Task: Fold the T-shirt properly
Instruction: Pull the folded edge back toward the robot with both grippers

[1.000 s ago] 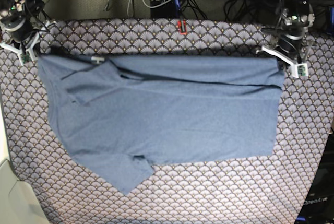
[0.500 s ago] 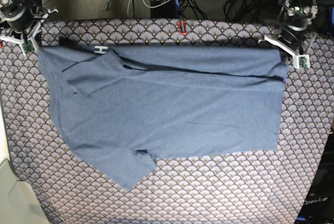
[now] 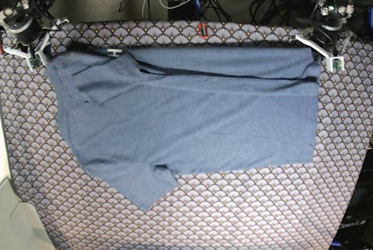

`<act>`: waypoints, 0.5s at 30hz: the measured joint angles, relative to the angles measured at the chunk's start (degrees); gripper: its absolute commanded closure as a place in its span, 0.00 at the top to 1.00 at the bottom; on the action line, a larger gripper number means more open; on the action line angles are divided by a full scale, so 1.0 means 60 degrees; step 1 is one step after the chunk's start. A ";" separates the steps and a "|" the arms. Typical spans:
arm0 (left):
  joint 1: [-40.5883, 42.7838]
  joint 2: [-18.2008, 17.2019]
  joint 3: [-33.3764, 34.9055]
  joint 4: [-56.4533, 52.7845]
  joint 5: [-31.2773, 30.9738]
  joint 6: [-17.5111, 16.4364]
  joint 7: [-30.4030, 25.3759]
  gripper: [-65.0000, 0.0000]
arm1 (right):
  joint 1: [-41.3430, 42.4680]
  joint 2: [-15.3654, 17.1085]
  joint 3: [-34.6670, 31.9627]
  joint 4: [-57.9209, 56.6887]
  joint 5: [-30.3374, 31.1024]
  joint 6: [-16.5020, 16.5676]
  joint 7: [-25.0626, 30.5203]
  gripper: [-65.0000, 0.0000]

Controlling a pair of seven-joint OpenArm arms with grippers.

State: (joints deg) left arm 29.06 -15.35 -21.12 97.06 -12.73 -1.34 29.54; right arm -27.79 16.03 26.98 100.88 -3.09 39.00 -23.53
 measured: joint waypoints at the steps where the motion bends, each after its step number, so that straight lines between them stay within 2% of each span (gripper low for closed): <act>1: 0.0000 -0.0007 0.0000 -0.0077 -0.0004 0.0000 -0.0004 0.01 | -0.0004 -0.0004 0.0000 -0.0004 -0.0011 0.0000 -0.0004 0.00; 15: -0.0222 -0.0004 0.0055 -0.0135 0.0022 0.0022 0.0036 0.02 | -0.0004 0.0000 -0.0007 -0.0033 -0.0011 -0.0004 -0.0007 0.00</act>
State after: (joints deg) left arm 27.73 -15.38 -20.80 96.25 -12.60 -1.21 29.76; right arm -27.81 16.03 26.94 100.68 -3.16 38.98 -23.57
